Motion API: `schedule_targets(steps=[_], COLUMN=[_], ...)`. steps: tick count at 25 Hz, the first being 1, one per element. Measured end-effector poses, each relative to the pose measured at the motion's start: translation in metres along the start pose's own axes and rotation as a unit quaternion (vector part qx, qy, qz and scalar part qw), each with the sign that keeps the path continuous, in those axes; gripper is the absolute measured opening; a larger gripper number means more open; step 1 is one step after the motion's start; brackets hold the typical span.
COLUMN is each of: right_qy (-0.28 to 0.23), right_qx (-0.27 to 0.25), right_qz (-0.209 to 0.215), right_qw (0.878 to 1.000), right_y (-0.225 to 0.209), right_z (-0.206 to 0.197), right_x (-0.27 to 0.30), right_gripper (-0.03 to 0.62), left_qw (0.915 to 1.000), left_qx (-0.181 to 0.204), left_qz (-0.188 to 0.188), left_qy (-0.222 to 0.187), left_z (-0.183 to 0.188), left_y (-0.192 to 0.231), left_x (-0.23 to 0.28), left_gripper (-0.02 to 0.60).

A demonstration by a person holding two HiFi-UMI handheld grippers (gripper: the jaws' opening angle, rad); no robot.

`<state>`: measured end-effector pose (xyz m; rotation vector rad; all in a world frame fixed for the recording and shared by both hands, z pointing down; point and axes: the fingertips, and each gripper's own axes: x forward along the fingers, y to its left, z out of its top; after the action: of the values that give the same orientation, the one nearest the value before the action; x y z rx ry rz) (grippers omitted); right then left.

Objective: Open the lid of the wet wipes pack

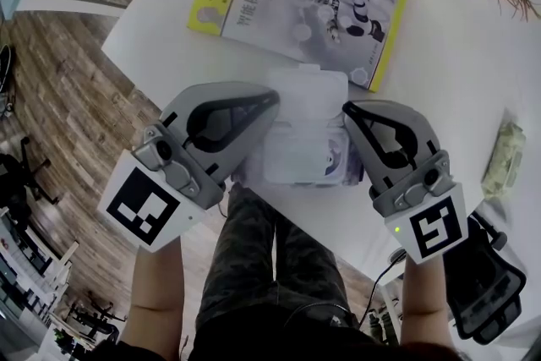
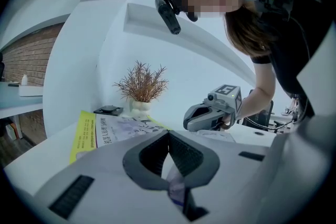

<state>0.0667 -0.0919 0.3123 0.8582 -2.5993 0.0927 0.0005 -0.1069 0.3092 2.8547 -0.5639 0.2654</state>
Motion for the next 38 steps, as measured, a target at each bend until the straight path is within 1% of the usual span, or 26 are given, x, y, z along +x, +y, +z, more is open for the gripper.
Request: schedule_targets(steps=[5, 8, 16, 23, 26, 30, 38], right_qy=[0.007, 0.007, -0.007, -0.008, -0.010, -0.012, -0.037], right_qx=[-0.004, -0.007, 0.008, 0.018, 0.022, 0.026, 0.039], right_qz=[0.001, -0.002, -0.057, -0.084, -0.093, -0.098, -0.079], right_qw=[1.000, 1.000, 0.998, 0.996, 0.995, 0.995, 0.995], right_y=[0.000, 0.000, -0.009, -0.008, -0.004, 0.007, 0.046], right_z=[-0.001, 0.000, -0.001, -0.001, 0.000, 0.004, 0.026], right_x=[0.000, 0.000, -0.004, -0.017, -0.024, -0.033, -0.055], right_gripper=[0.020, 0.020, 0.020, 0.020, 0.020, 0.020, 0.020], left_qw=[0.9999, 0.9998, 0.9980, 0.9965, 0.9955, 0.9940, 0.9905], left_qx=[-0.007, -0.005, -0.010, -0.011, -0.013, -0.021, -0.037], left_qz=[0.000, 0.011, 0.061, 0.082, 0.094, 0.105, 0.112], left_qy=[0.009, 0.015, 0.016, 0.008, 0.001, -0.021, -0.070], left_z=[-0.001, -0.002, -0.004, -0.004, -0.002, 0.005, 0.025], left_y=[0.001, 0.005, 0.016, 0.010, 0.006, -0.004, -0.043], left_x=[0.001, 0.002, -0.003, -0.014, -0.020, -0.029, -0.042], left_gripper=[0.012, 0.012, 0.012, 0.012, 0.012, 0.012, 0.012])
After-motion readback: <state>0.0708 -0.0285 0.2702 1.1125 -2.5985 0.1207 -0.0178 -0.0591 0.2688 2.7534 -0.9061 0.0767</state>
